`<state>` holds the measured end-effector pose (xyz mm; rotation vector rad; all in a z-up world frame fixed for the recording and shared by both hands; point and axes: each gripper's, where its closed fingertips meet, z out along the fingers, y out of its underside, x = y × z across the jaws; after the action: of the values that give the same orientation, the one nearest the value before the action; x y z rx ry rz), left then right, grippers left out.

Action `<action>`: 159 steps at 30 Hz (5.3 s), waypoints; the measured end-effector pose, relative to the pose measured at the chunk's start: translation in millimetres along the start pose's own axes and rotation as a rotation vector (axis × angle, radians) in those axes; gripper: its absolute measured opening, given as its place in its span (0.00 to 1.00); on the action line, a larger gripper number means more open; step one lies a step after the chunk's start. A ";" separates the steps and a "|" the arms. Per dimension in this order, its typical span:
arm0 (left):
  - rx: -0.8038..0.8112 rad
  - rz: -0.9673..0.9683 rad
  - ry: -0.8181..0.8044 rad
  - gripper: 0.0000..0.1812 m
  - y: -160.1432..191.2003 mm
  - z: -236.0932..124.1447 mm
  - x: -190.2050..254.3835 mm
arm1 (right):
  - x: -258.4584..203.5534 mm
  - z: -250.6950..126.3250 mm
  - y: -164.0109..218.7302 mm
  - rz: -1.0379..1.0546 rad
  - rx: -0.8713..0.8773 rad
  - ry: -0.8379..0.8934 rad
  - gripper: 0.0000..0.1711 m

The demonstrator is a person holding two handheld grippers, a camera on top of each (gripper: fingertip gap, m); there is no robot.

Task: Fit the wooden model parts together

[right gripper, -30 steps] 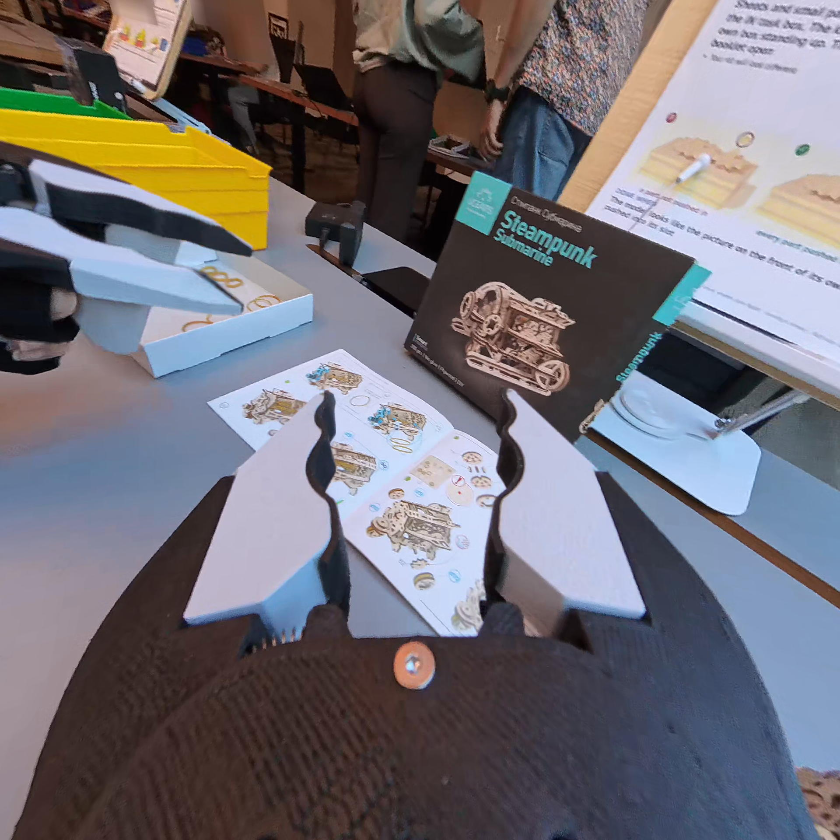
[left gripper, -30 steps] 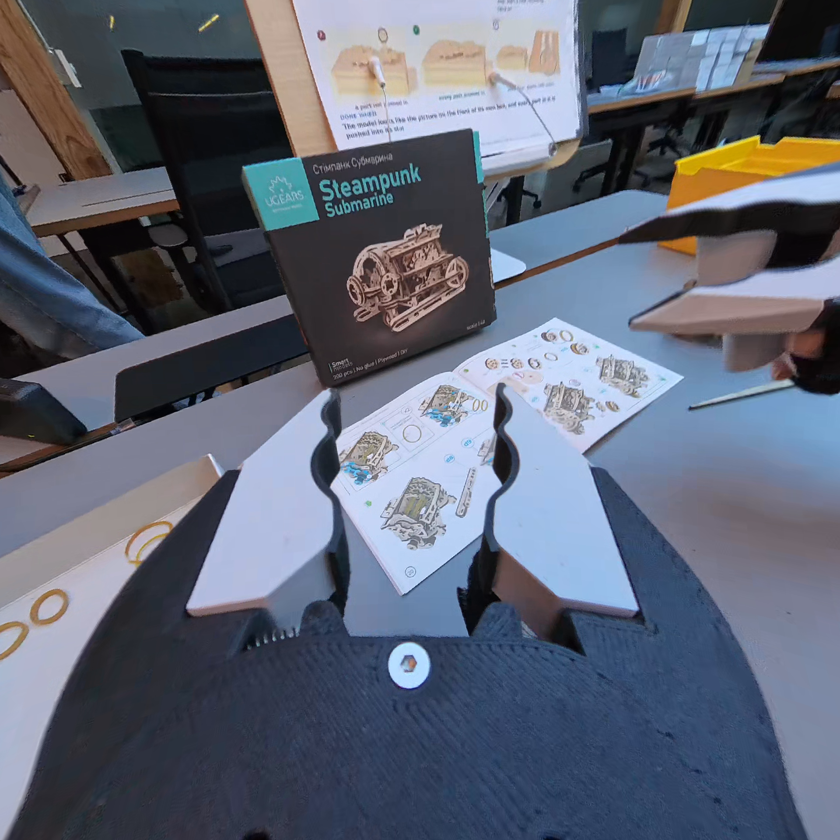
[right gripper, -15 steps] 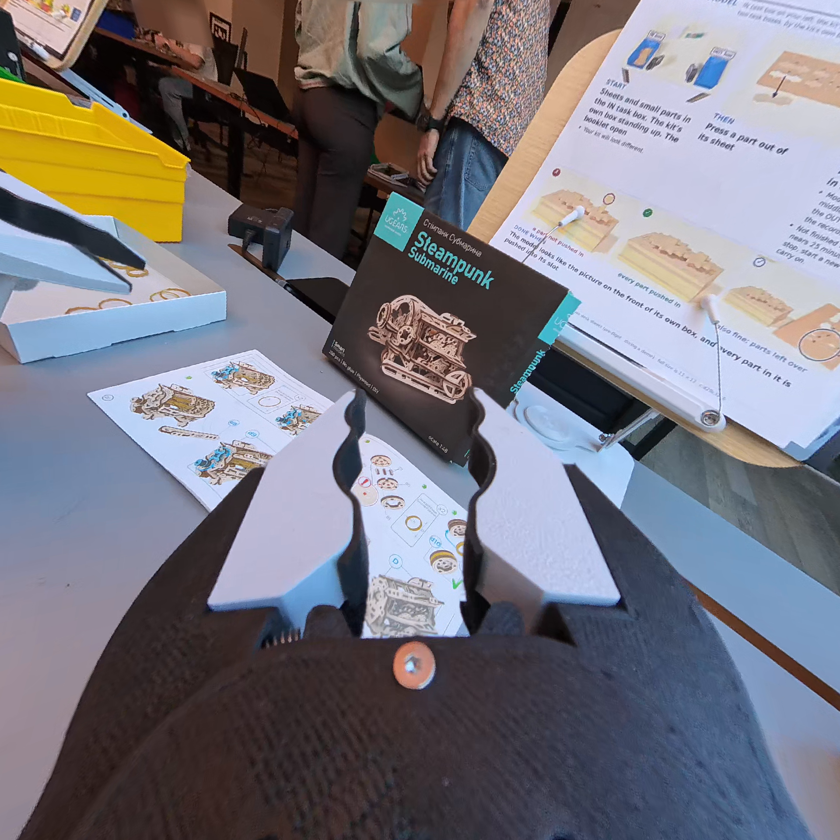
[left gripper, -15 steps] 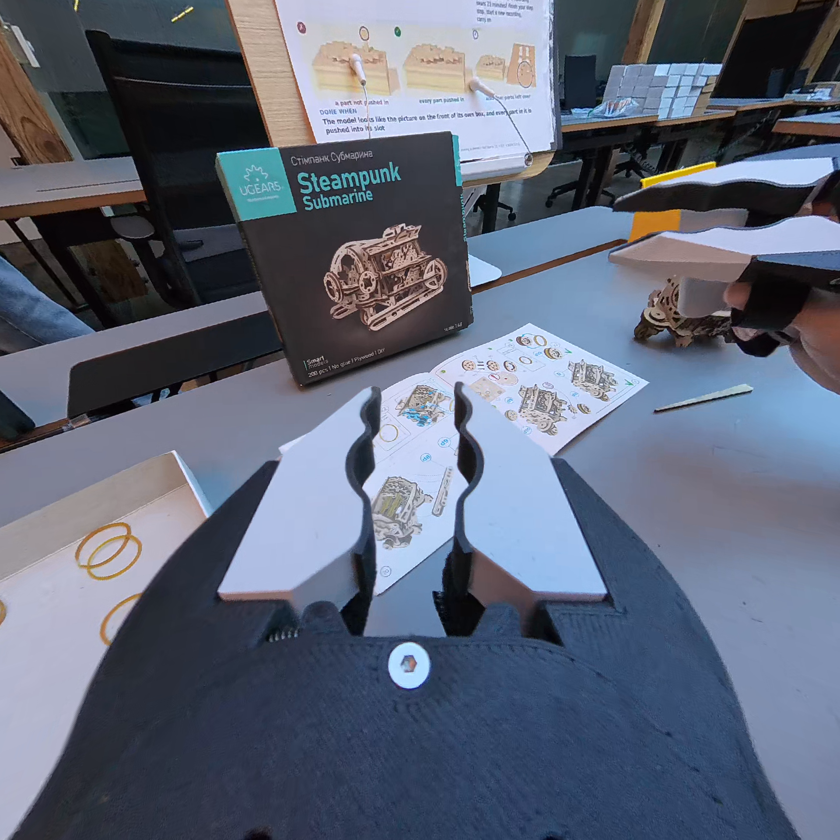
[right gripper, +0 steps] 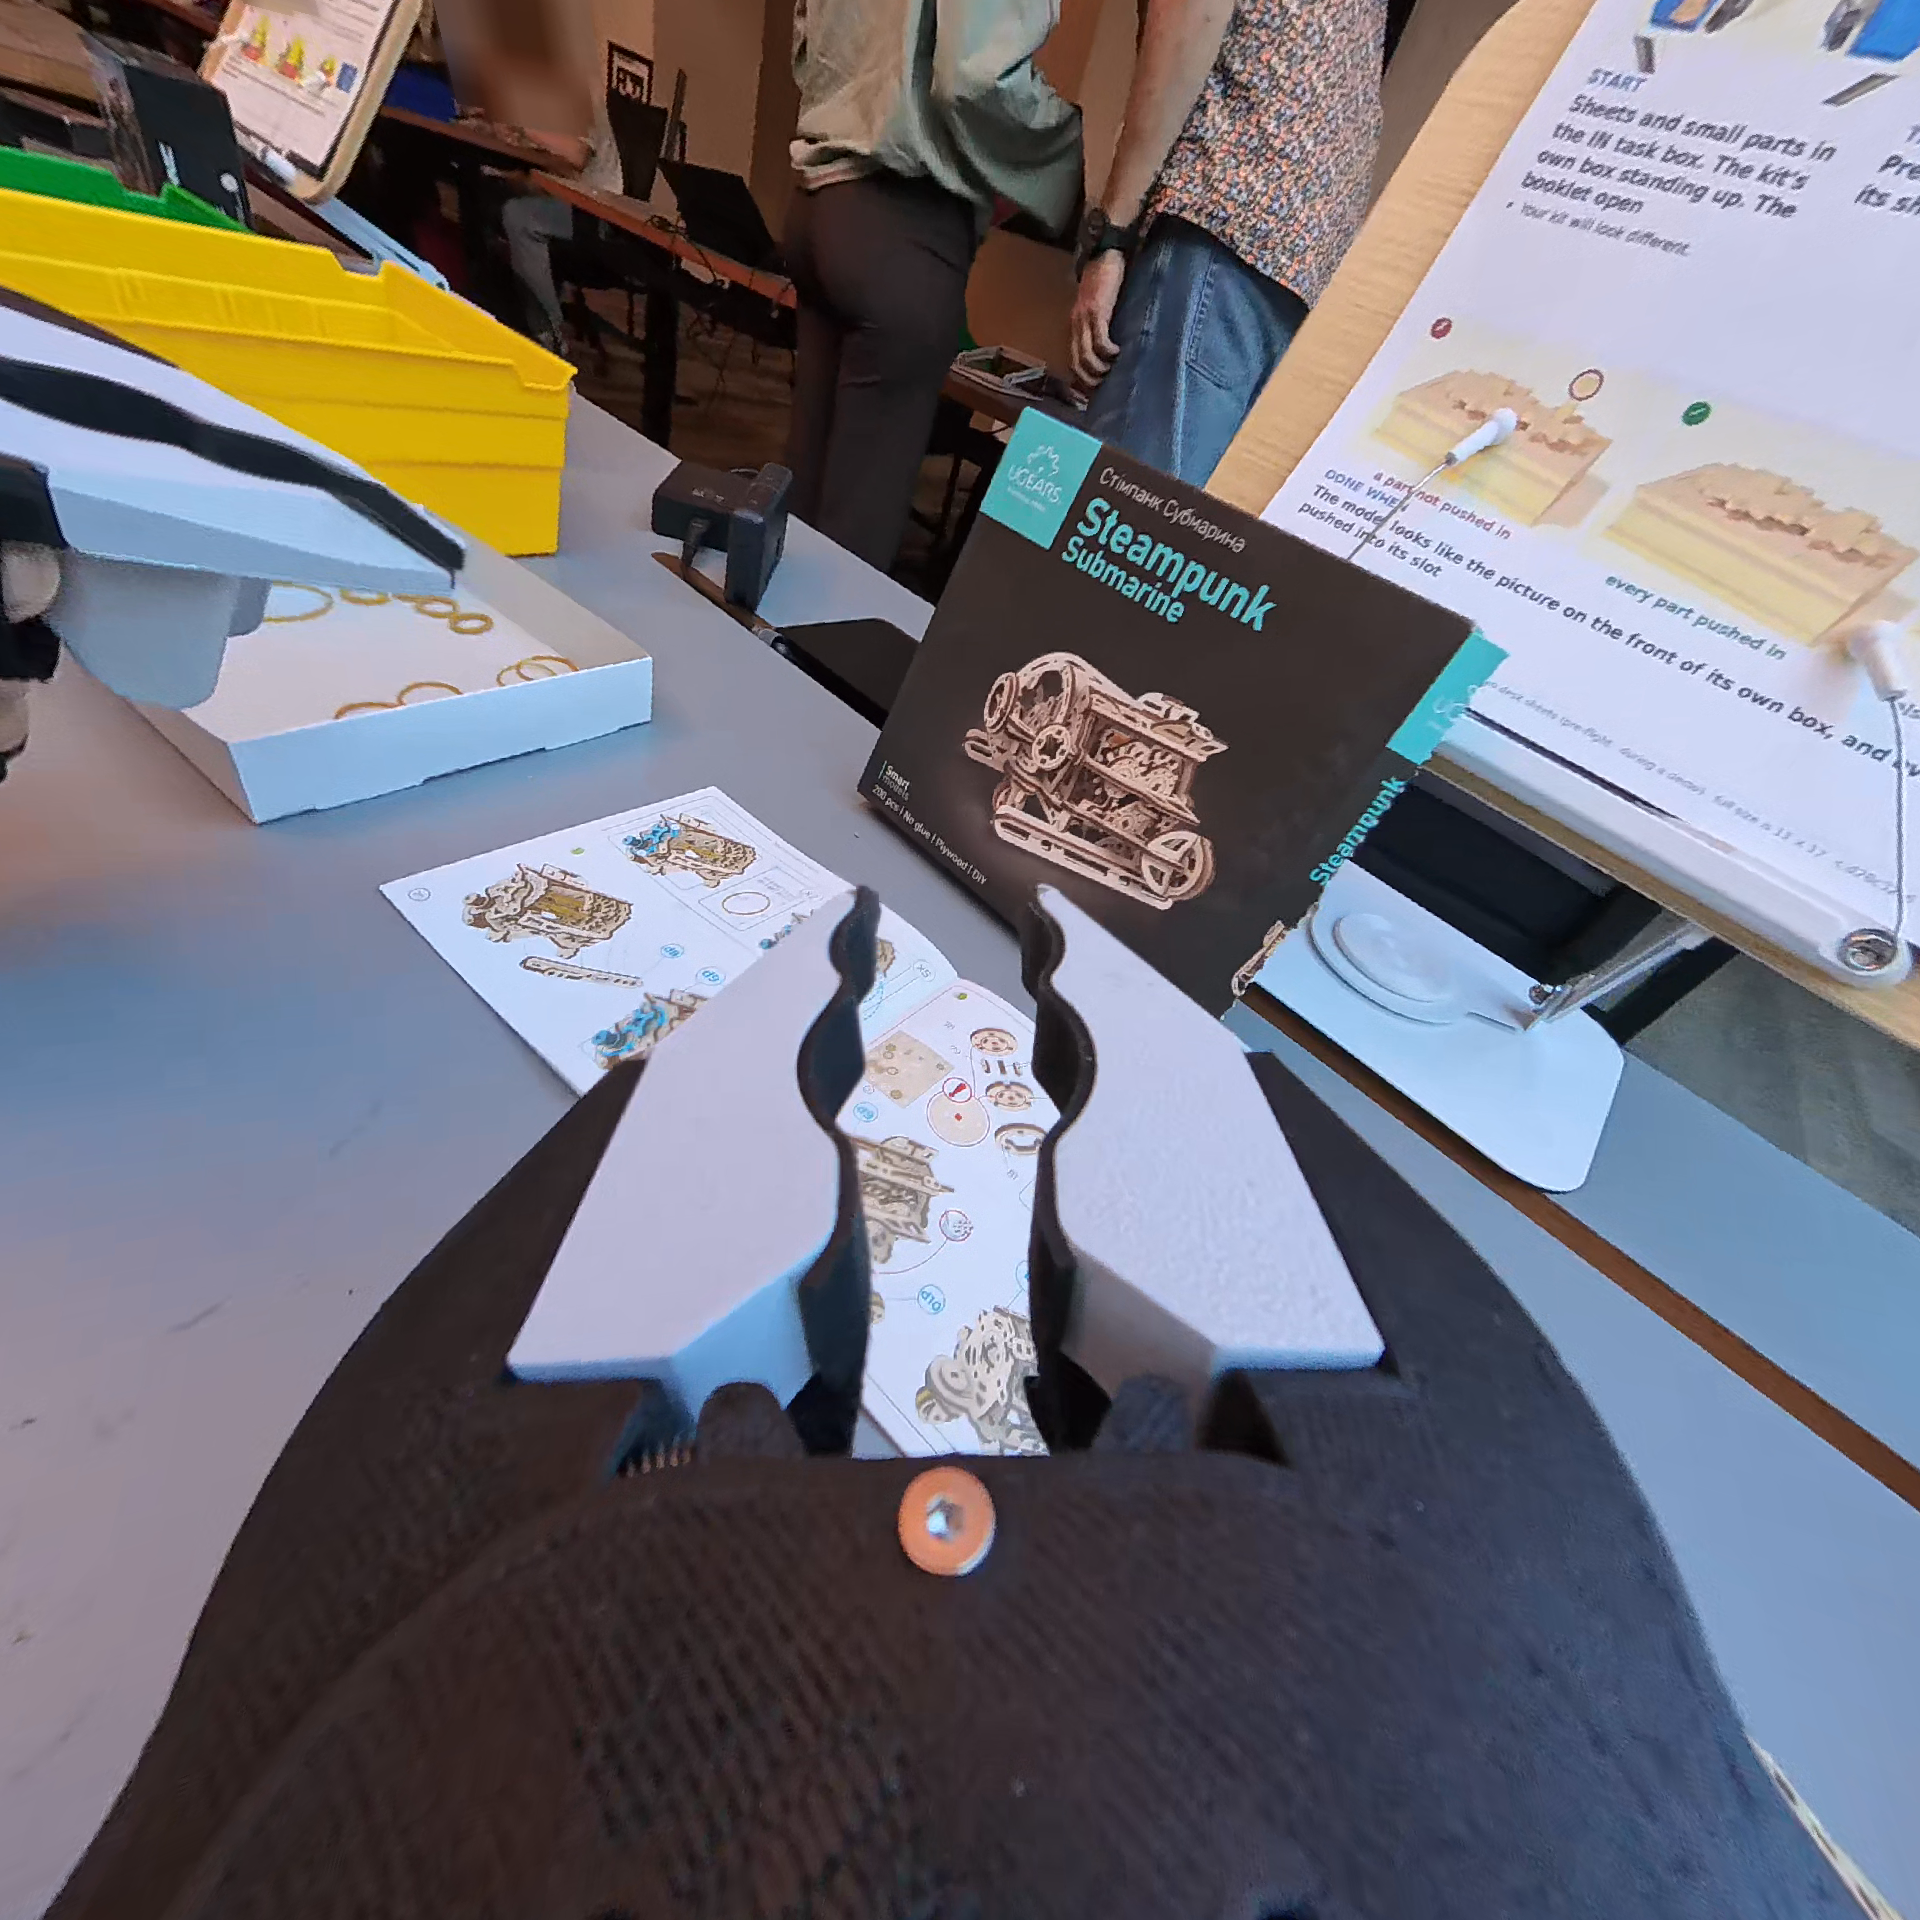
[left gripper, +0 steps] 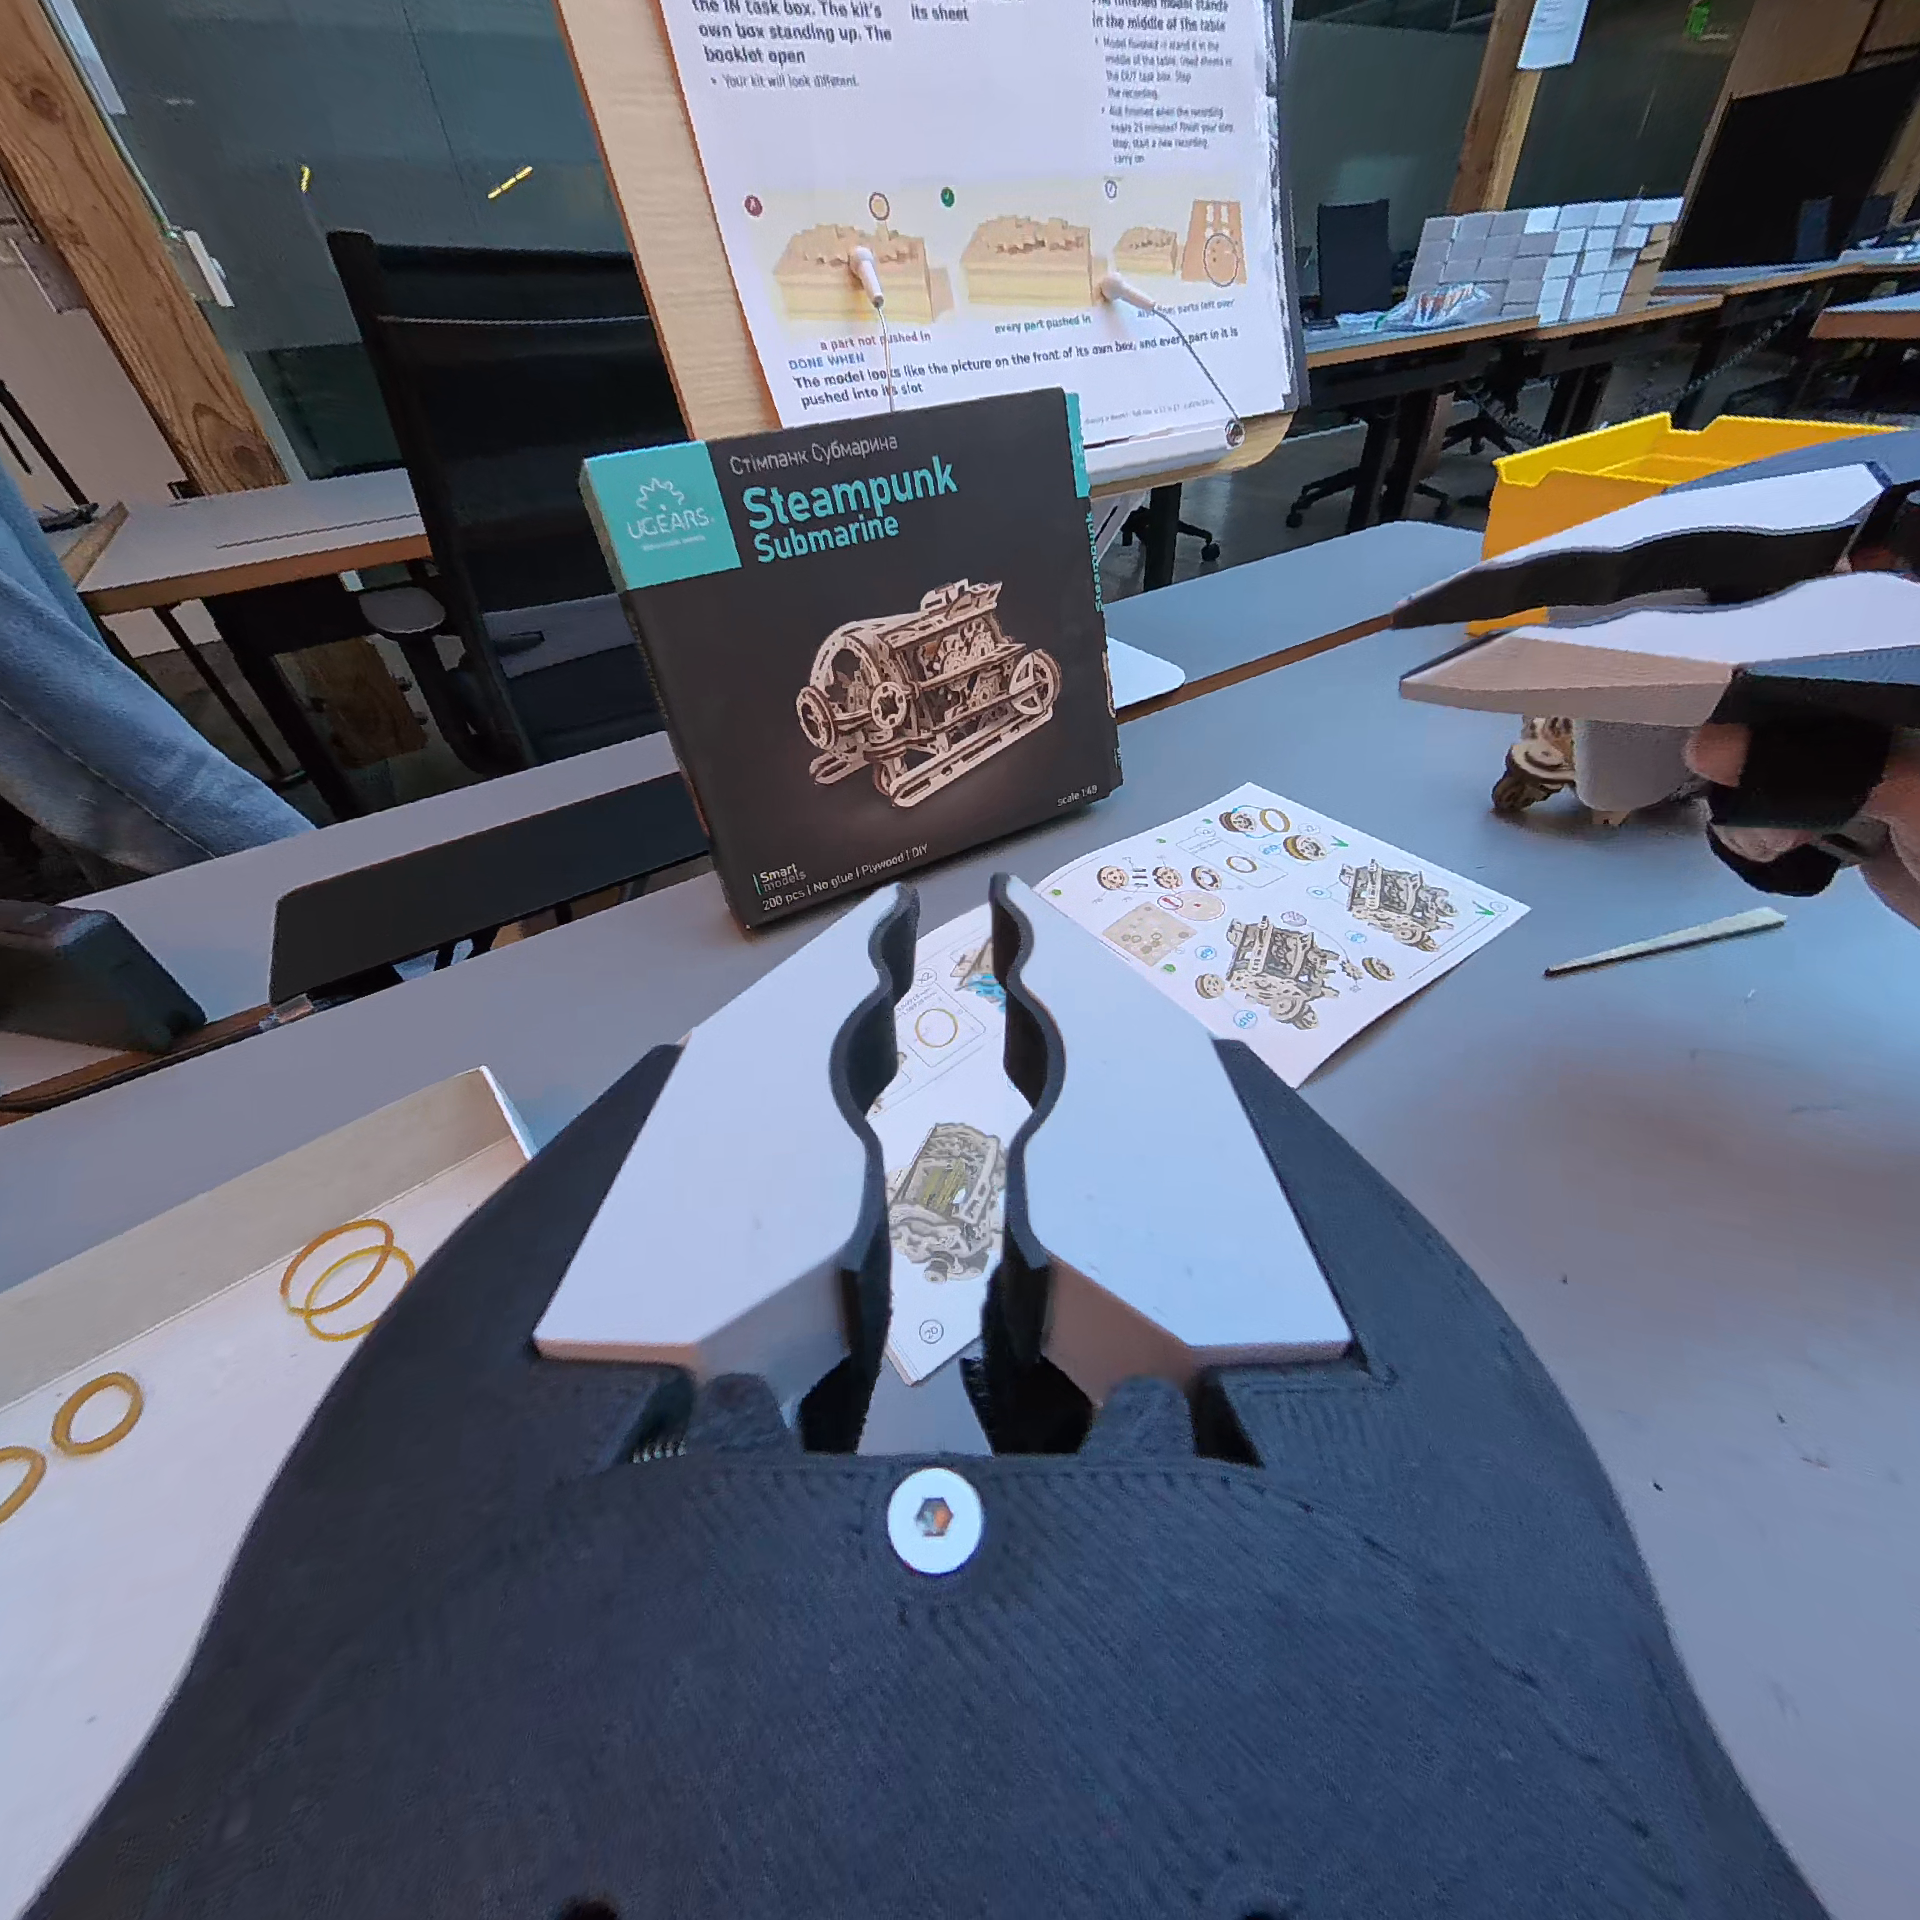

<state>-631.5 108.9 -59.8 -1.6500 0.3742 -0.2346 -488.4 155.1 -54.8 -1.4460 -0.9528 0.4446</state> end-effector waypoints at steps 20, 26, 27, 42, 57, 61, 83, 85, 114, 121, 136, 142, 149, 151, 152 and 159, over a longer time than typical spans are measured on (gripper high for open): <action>0.061 -0.068 0.052 0.01 -3.1 -0.7 3.9 | -10.0 -2.6 -1.9 0.133 0.052 -0.088 0.00; 0.113 -0.082 0.042 0.00 -10.2 -5.9 -0.6 | -8.7 -6.4 -5.0 0.120 0.078 -0.069 0.00; 0.125 -0.082 0.040 0.00 -12.2 -7.2 -1.3 | -8.8 -6.8 -5.4 0.122 0.082 -0.069 0.00; 0.094 -0.113 -0.003 0.05 -10.6 -8.1 -10.7 | -23.4 4.0 15.4 0.057 -0.020 -0.109 0.00; -0.108 -0.026 -0.056 0.10 16.0 1.6 -6.5 | -51.8 8.7 26.2 -0.105 -0.132 -0.178 0.00; -0.073 -0.034 -0.066 0.09 10.5 -1.0 -10.1 | -43.1 7.7 22.5 -0.045 -0.103 -0.165 0.00; 0.022 -0.104 -0.072 0.12 -1.0 -6.6 -19.3 | -28.4 6.3 18.2 0.070 -0.067 -0.165 0.00; 0.026 -0.112 -0.066 0.12 -1.3 -6.6 -18.1 | -27.8 5.8 17.3 0.069 -0.063 -0.162 0.00; 0.024 -0.089 -0.063 0.12 -0.8 -5.1 -14.1 | -20.0 0.1 5.8 0.072 -0.006 -0.119 0.00; 0.025 -0.092 -0.066 0.12 -0.8 -5.3 -14.8 | -18.2 -0.7 4.2 0.068 0.003 -0.110 0.00; 0.022 -0.088 -0.070 0.12 -0.1 -4.8 -14.7 | -18.6 -0.6 3.7 0.077 0.005 -0.117 0.00; 0.027 -0.087 -0.075 0.12 -1.5 -5.5 -15.5 | -20.0 0.0 4.4 0.068 0.000 -0.120 0.00; 0.028 -0.063 -0.091 0.14 -5.7 -7.3 -17.3 | -19.1 1.0 3.8 0.033 -0.005 -0.114 0.00; 0.036 -0.036 -0.114 0.14 -8.9 -9.6 -20.1 | -17.4 0.1 2.4 0.041 -0.001 -0.110 0.00; 0.039 -0.025 -0.122 0.15 -10.1 -10.5 -21.0 | -16.1 -0.7 1.4 0.040 0.001 -0.104 0.00; 0.025 0.022 -0.159 0.19 -12.9 -12.2 -24.1 | -2.5 -22.6 -6.3 -0.048 0.000 0.007 0.00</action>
<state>-656.9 107.8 -44.0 -1.6269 0.2677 -0.0907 -474.3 138.2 -46.4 -1.4203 -0.9798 0.4036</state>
